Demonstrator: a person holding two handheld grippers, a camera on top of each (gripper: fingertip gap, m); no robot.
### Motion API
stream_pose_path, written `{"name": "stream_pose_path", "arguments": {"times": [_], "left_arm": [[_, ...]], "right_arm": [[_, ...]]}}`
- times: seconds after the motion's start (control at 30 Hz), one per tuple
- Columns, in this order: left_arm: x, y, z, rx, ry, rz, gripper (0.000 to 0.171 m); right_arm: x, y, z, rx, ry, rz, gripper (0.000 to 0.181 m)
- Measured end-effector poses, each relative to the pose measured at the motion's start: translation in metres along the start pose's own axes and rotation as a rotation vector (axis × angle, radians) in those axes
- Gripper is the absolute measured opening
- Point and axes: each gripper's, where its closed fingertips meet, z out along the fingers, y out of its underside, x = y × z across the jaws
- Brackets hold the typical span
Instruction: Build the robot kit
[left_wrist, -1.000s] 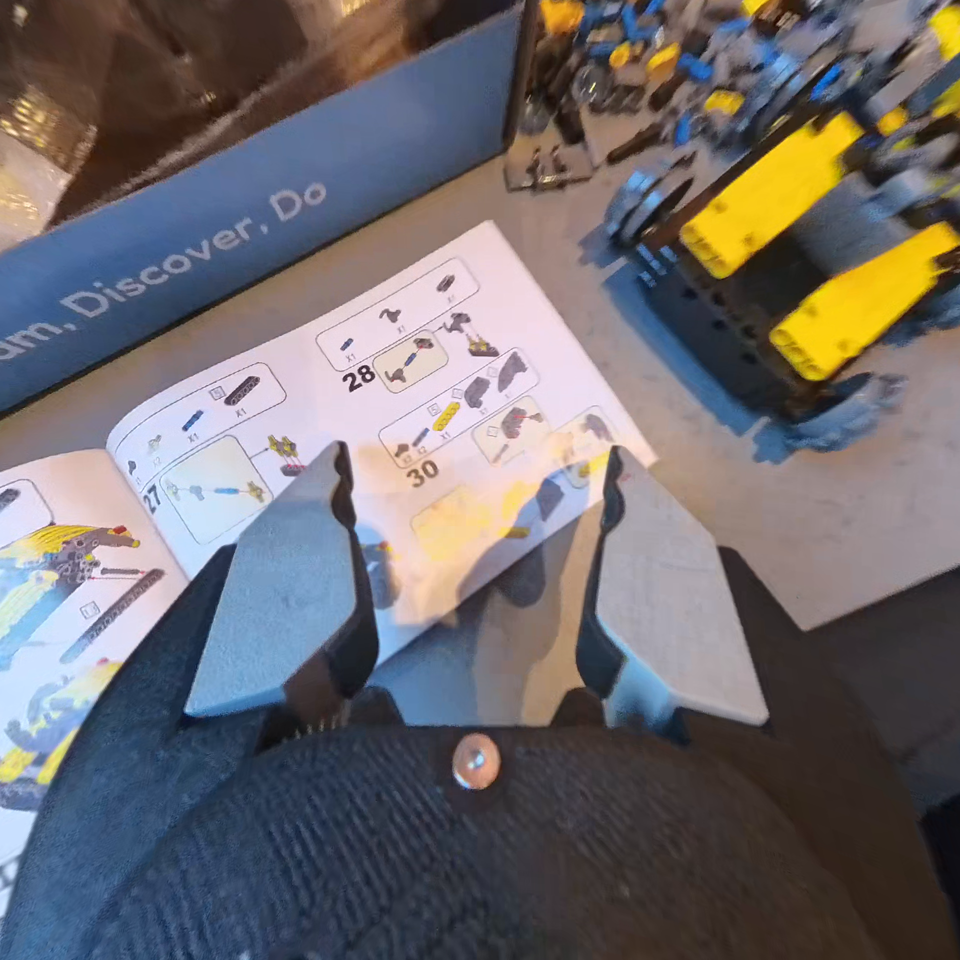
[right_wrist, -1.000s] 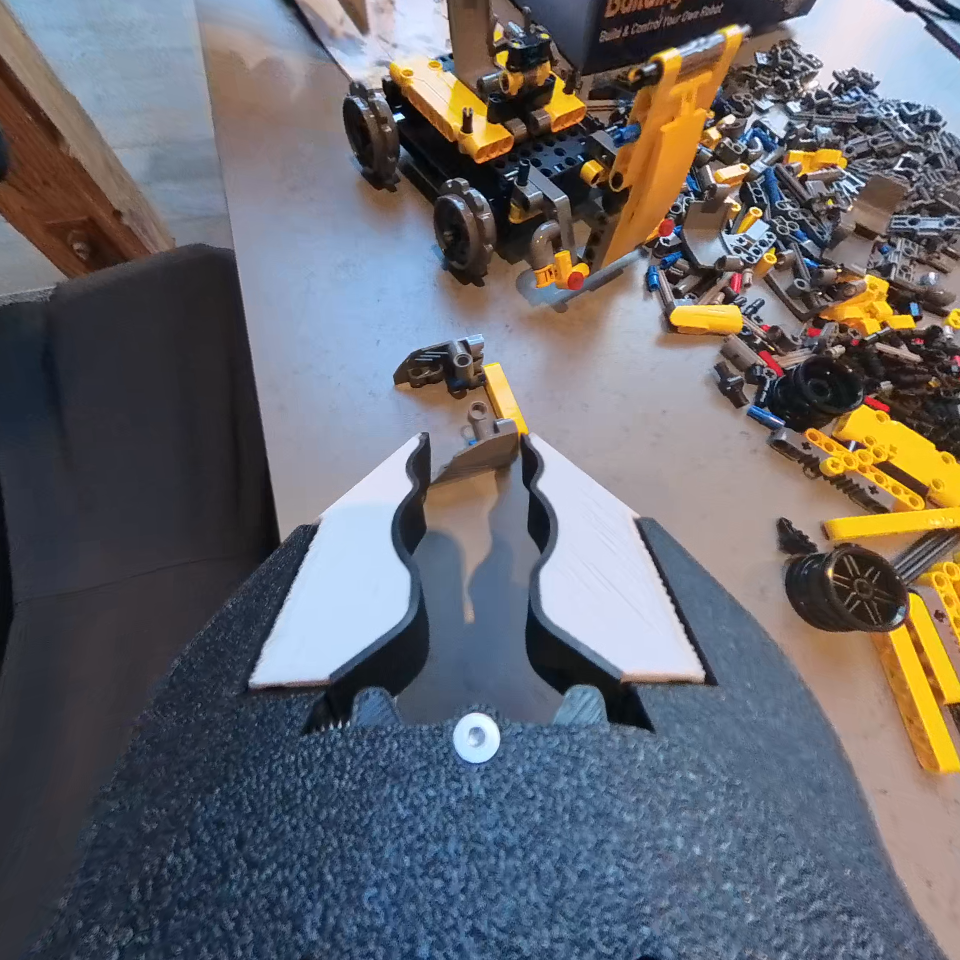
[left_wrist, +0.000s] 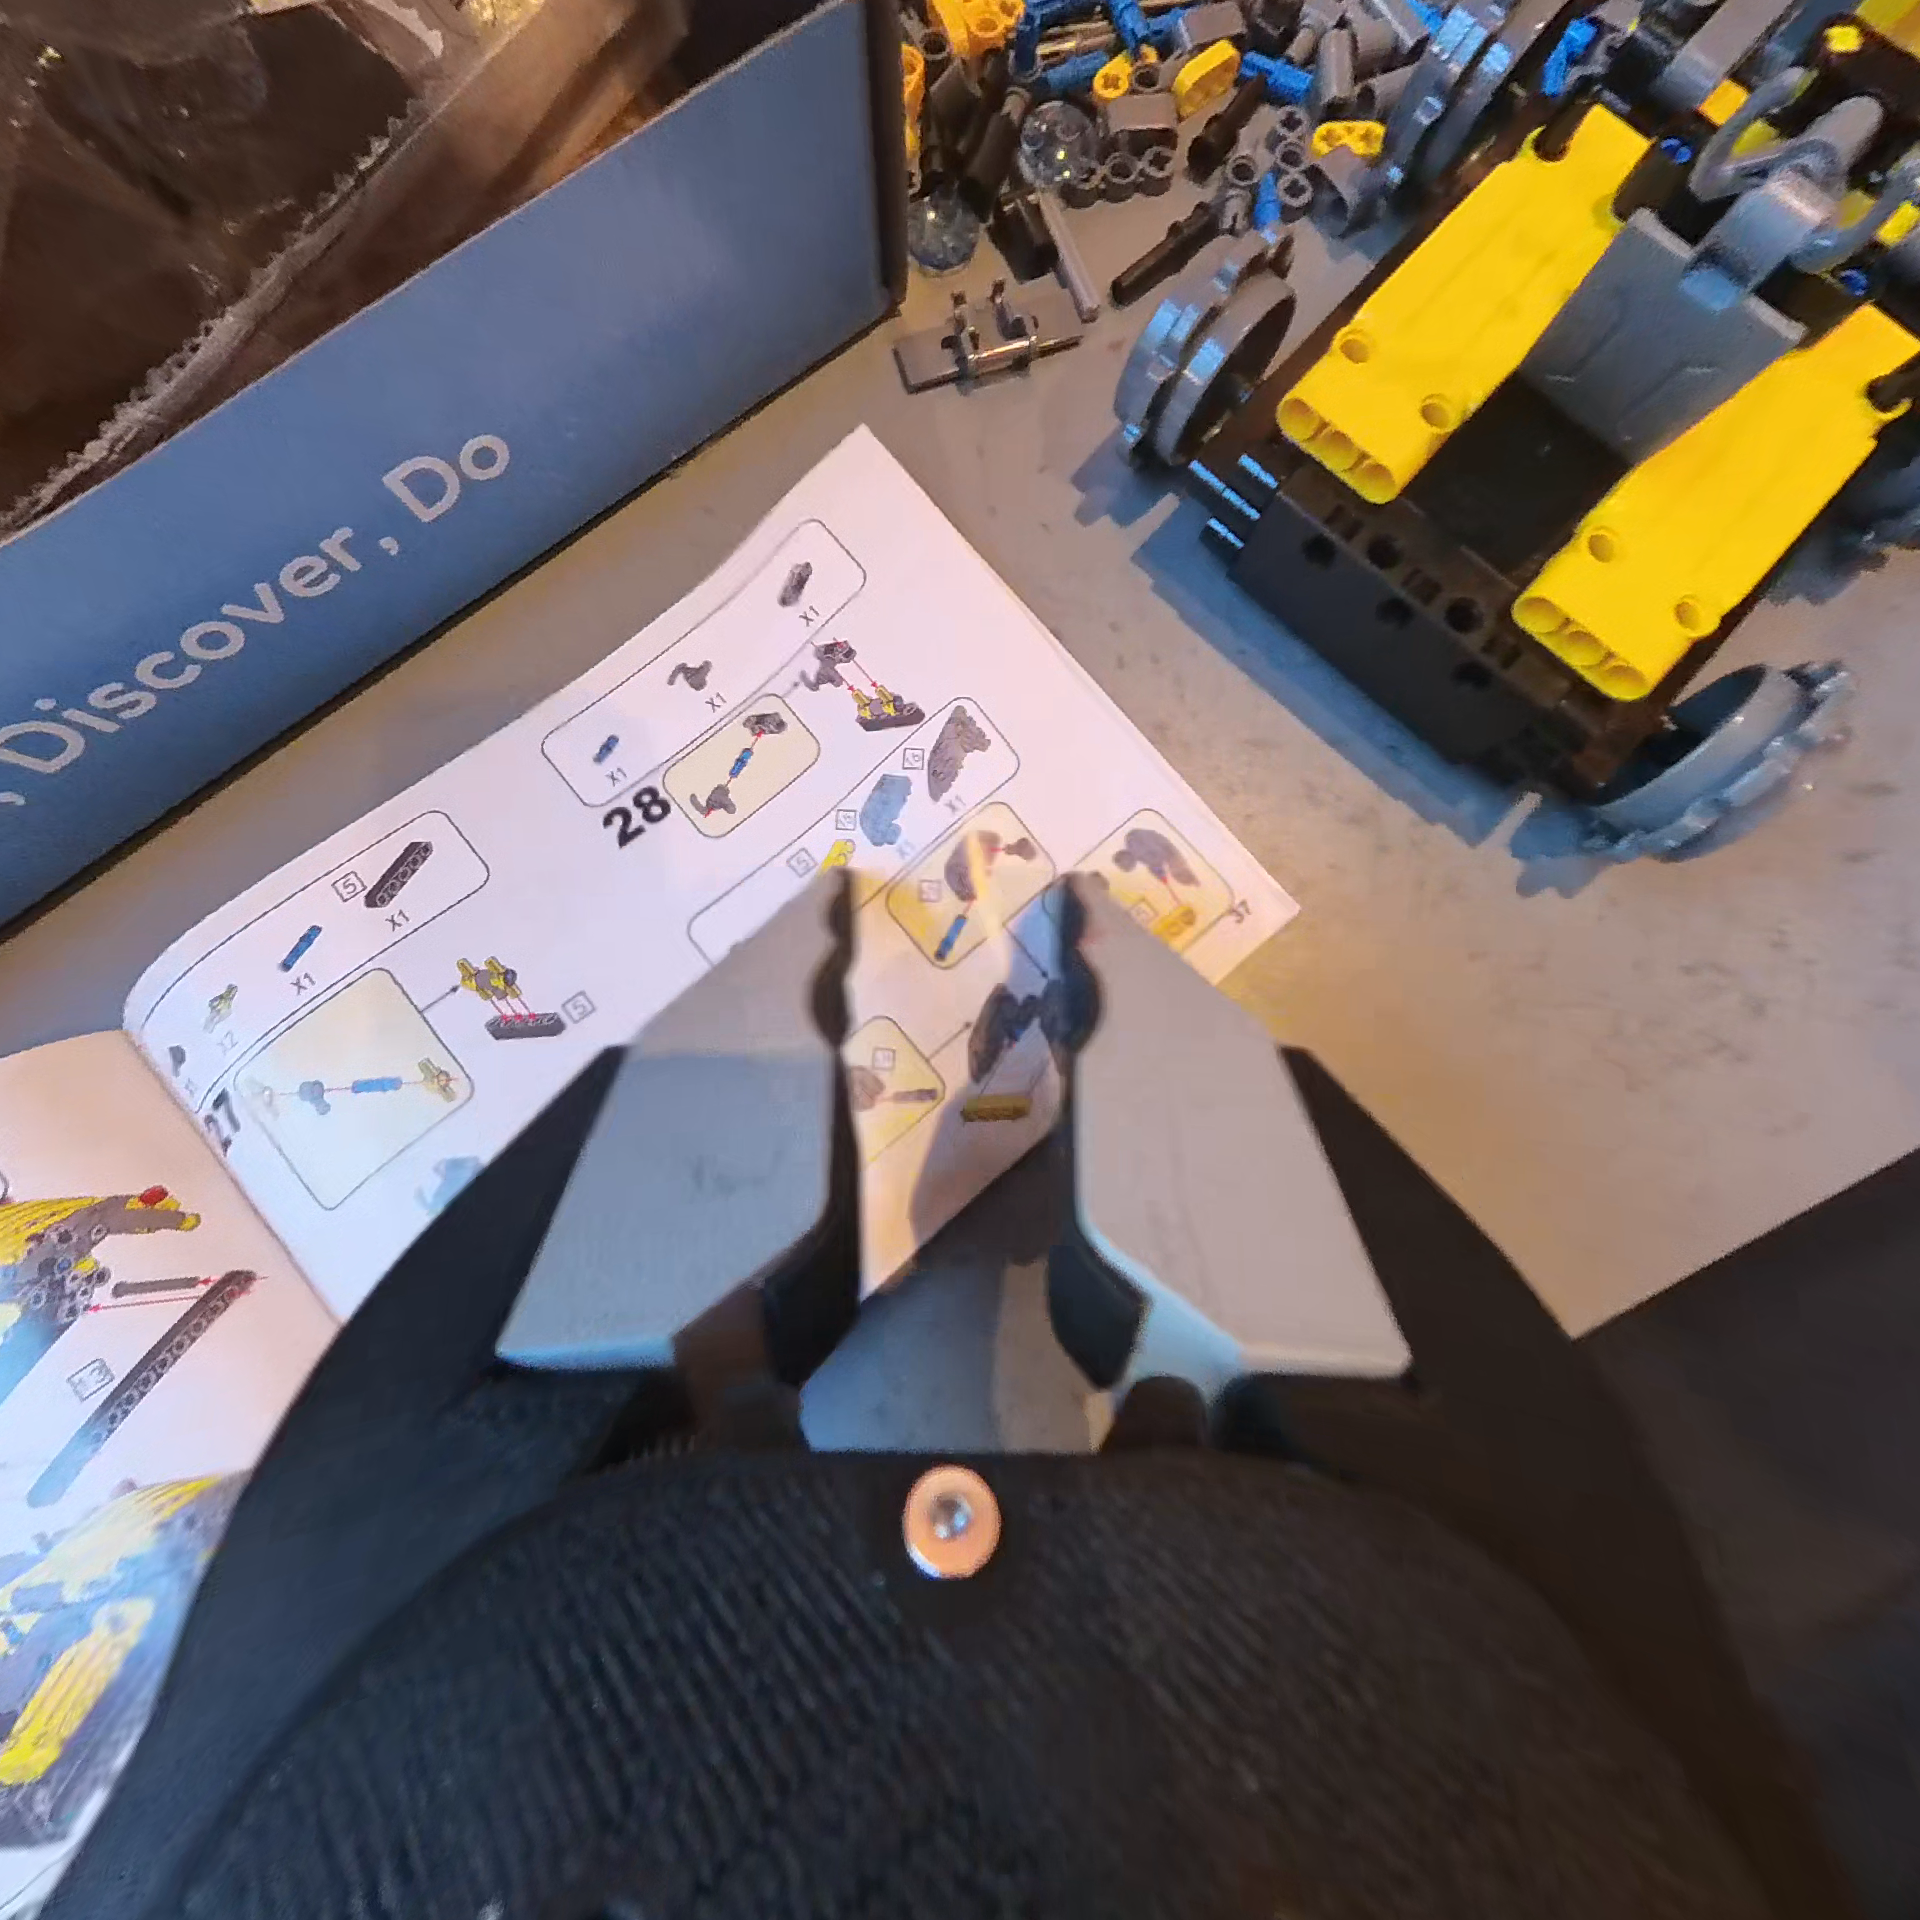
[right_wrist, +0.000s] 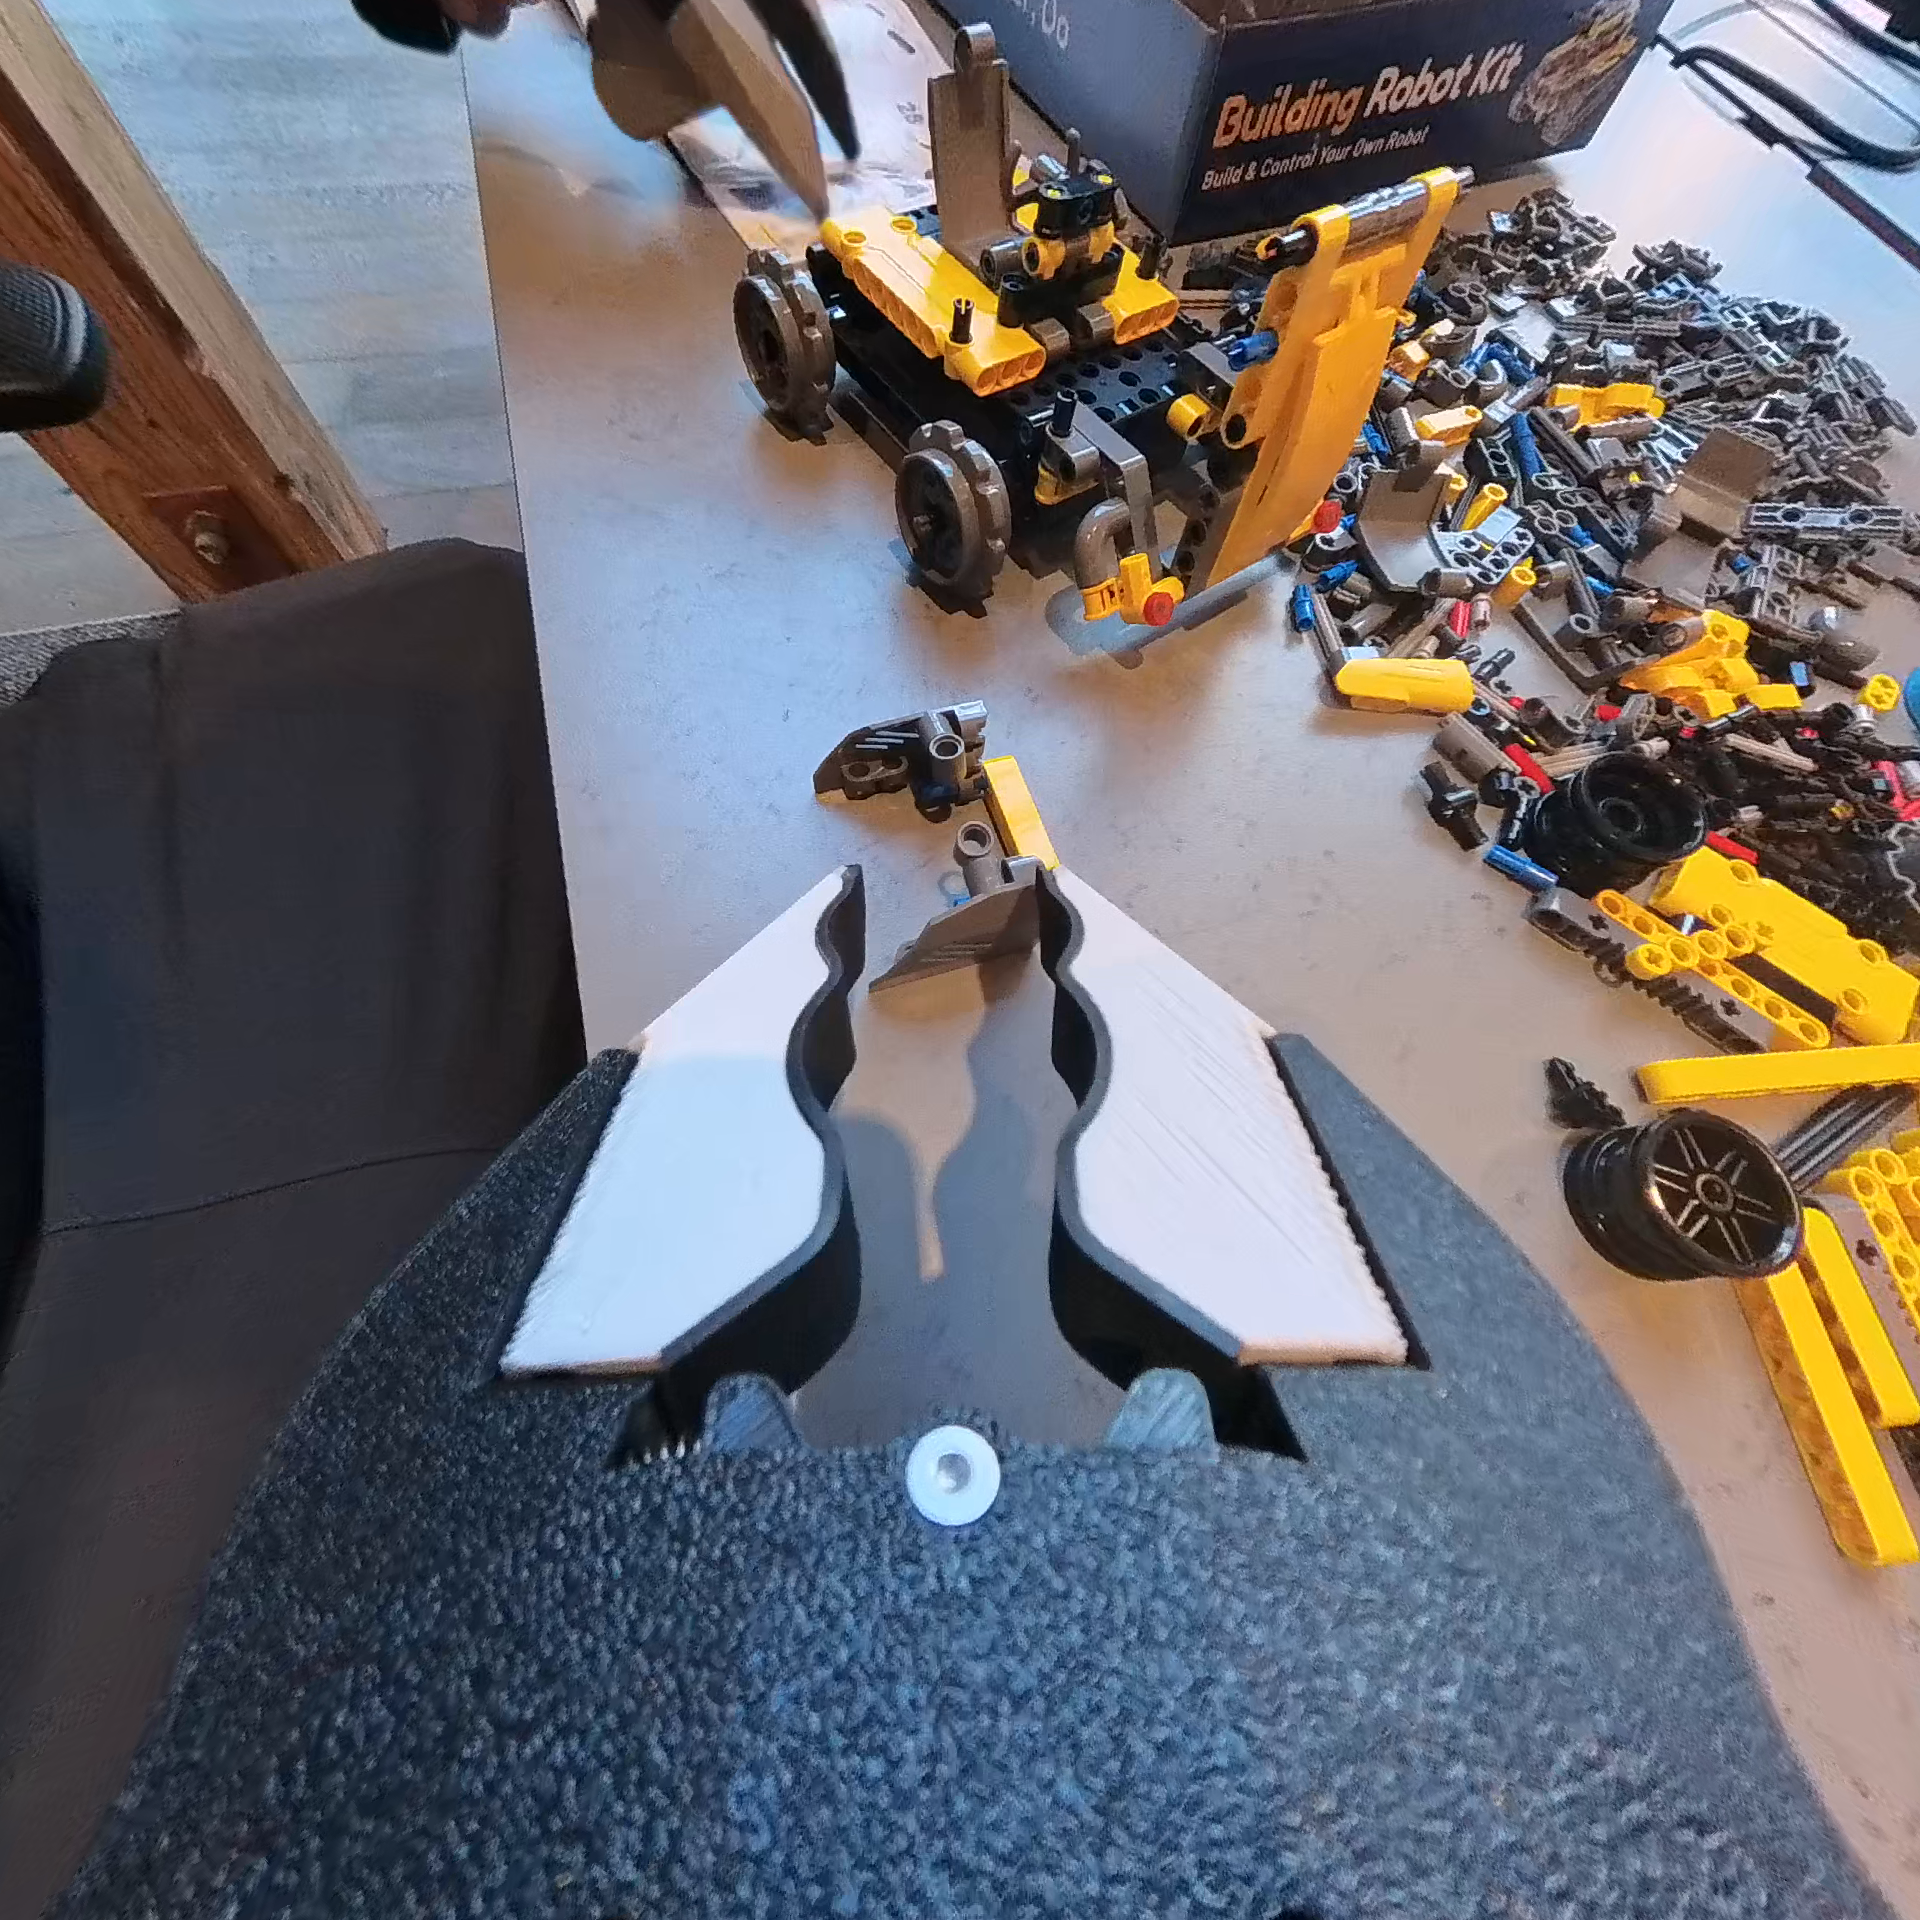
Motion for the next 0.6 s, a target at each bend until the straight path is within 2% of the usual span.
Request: {"name": "stream_pose_path", "arguments": {"times": [0.13, 0.17, 0.27, 0.43, 0.47, 0.5, 0.6], "left_arm": [[-0.003, 0.000, 0.000, 0.063, -0.002, -0.016, 0.003], [-0.005, 0.000, -0.001, 0.068, -0.001, -0.023, 0.000], [-0.006, 0.001, -0.001, 0.070, 0.019, -0.049, 0.000], [-0.014, 0.006, -0.009, -0.008, -0.023, -0.029, 0.000], [-0.014, 0.006, -0.012, -0.018, -0.022, -0.023, 0.022], [-0.011, 0.006, -0.015, -0.028, -0.007, -0.036, 0.058], [0.009, 0.003, -0.019, -0.035, 0.054, -0.058, 0.082]], "right_arm": [[0.001, 0.000, 0.000, 0.000, 0.004, 0.003, 0.033], [0.001, 0.000, 0.000, 0.000, 0.006, 0.004, 0.033], [0.001, 0.000, 0.000, -0.001, 0.006, 0.006, 0.033], [0.002, -0.002, -0.002, 0.019, -0.008, 0.030, 0.035], [0.003, -0.002, -0.002, 0.021, -0.010, 0.037, 0.035], [0.003, -0.002, -0.002, 0.019, -0.011, 0.041, 0.035], [0.002, 0.000, 0.000, 0.002, -0.006, 0.030, 0.034]]}}
